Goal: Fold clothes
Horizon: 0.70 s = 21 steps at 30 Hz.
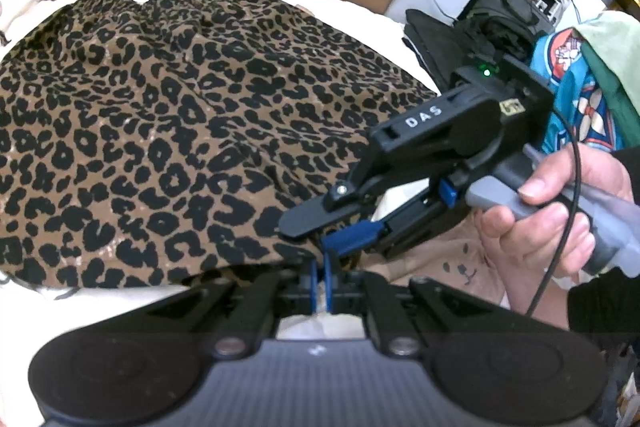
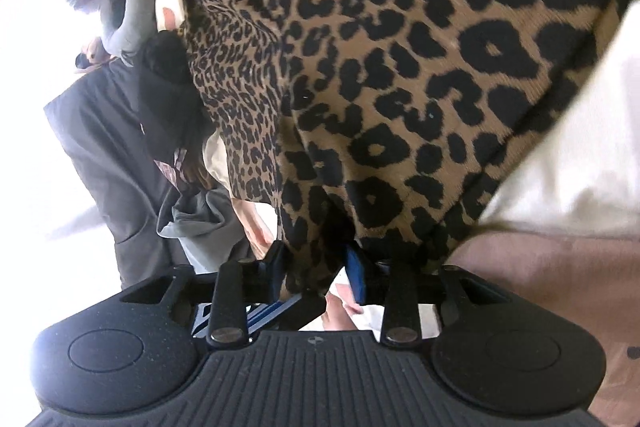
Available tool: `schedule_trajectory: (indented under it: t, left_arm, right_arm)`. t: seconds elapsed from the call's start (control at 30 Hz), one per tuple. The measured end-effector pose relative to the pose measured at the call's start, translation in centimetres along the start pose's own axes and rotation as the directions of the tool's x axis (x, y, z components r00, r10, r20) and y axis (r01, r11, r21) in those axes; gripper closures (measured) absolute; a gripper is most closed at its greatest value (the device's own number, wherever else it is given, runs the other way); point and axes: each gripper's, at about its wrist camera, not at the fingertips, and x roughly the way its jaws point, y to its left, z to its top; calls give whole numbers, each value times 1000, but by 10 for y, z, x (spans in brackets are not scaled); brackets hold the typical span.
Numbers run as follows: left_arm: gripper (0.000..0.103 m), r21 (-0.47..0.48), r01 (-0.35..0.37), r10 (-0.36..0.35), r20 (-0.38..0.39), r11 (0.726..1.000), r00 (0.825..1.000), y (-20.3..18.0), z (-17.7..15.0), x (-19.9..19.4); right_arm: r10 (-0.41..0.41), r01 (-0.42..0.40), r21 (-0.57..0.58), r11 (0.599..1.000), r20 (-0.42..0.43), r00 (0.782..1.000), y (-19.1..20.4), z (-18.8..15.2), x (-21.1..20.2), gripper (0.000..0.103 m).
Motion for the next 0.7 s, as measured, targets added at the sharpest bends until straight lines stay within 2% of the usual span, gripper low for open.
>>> schedule_trajectory:
  t: [0.13, 0.33, 0.53, 0.7]
  left_arm:
    - [99, 0, 12, -12, -2, 1000, 1000, 0, 0, 0]
    - [94, -25, 34, -33, 20, 999, 999, 10, 4, -15]
    - [94, -66, -79, 81, 24, 995, 996, 35, 2, -25]
    - [93, -111, -223, 228, 31, 968, 973, 61, -3, -26]
  right_arm:
    - [14, -14, -2, 1000, -8, 1000, -2, 0, 1, 94]
    - [-1, 0, -67, 998, -9, 1000, 7, 0, -1, 96]
    - [-25, 24, -100, 995, -1, 1000, 10, 1, -6, 97]
    - [-42, 43, -125, 991, 6, 999, 13, 2, -9, 97]
